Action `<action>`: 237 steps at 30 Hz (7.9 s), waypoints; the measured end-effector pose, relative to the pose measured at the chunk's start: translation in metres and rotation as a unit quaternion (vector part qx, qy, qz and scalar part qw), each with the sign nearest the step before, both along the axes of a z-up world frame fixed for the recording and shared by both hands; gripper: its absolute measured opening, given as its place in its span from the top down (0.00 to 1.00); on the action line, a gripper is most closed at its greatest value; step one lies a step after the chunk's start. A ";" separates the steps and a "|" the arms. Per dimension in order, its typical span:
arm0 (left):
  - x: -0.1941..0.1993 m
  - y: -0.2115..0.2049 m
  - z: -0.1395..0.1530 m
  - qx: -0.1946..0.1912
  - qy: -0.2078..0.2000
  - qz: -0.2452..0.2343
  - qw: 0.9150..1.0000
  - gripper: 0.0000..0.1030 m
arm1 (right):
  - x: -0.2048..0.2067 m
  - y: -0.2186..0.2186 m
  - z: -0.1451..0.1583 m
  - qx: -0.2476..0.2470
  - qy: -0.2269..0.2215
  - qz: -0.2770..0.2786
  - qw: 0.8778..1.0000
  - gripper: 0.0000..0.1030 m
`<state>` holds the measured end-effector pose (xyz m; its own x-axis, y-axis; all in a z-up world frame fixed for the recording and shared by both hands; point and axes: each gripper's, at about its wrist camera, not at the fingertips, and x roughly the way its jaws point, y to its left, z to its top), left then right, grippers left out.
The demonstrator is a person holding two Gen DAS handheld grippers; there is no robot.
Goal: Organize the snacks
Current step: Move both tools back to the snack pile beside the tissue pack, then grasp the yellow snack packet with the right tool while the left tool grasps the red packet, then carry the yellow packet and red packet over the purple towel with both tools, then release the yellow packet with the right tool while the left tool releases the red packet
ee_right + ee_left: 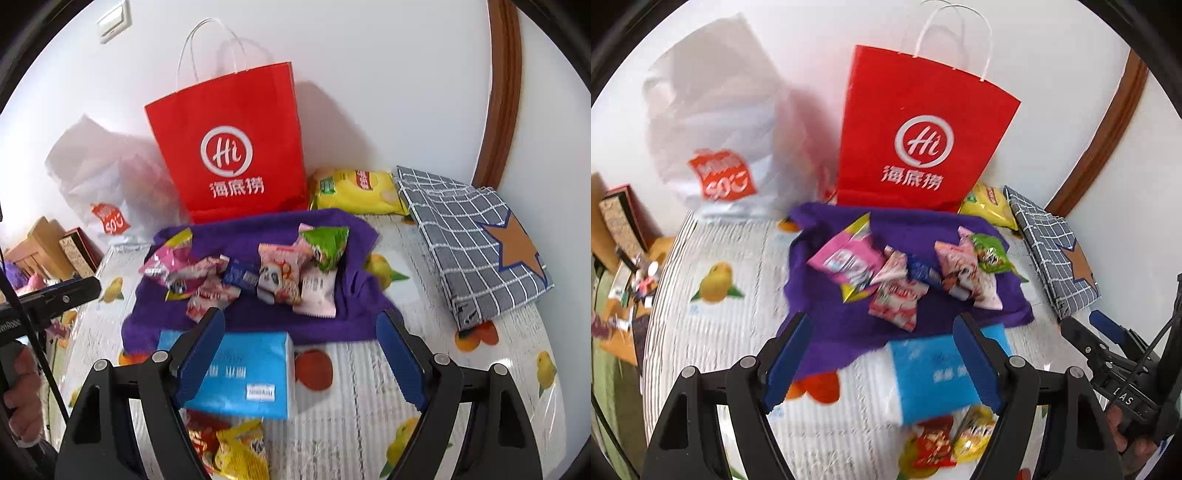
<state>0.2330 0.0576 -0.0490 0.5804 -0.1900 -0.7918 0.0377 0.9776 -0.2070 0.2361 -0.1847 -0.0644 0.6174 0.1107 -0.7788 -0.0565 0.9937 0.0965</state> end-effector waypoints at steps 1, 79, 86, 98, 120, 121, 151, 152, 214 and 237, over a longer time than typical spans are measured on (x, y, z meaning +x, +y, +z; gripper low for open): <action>-0.007 0.006 -0.002 -0.001 0.001 0.003 1.000 0.26 | -0.005 0.002 -0.005 0.004 0.009 0.004 1.000 0.18; -0.088 -0.069 -0.098 -0.001 0.103 -0.052 0.993 0.66 | -0.122 -0.032 -0.070 0.031 0.016 0.061 0.998 0.62; -0.087 -0.062 -0.082 -0.002 0.083 -0.048 0.995 0.66 | -0.116 -0.024 -0.061 0.025 0.010 0.067 0.997 0.62; -0.067 -0.045 -0.049 -0.006 0.045 -0.036 0.998 0.66 | -0.091 -0.007 -0.031 0.017 -0.023 0.069 0.997 0.62; -0.007 -0.025 -0.007 -0.012 0.004 -0.023 1.000 0.66 | -0.004 0.015 0.005 0.022 -0.049 0.059 0.997 0.62; -0.001 -0.022 -0.004 -0.014 0.002 -0.020 1.000 0.66 | 0.000 0.016 0.007 0.020 -0.050 0.058 0.997 0.62; 0.125 -0.004 0.000 -0.027 -0.018 0.015 0.999 0.66 | 0.129 0.022 0.008 0.046 -0.065 0.053 0.995 0.62; 0.126 -0.004 -0.006 -0.026 -0.015 0.016 0.999 0.66 | 0.132 0.022 0.004 0.045 -0.059 0.053 0.996 0.62; 0.162 -0.034 -0.079 0.018 0.078 -0.026 0.996 0.59 | 0.165 0.024 -0.074 -0.016 0.057 0.086 0.994 0.54; 0.156 -0.032 -0.069 0.020 0.076 -0.025 0.997 0.39 | 0.169 0.026 -0.085 -0.029 0.075 0.087 0.993 0.53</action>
<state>0.3891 0.0259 -0.1185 0.4440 -0.1814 -0.8775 0.0572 0.9830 -0.1742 0.4054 -0.1592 -0.1495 0.4699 0.1573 -0.8686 -0.2162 0.9745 0.0596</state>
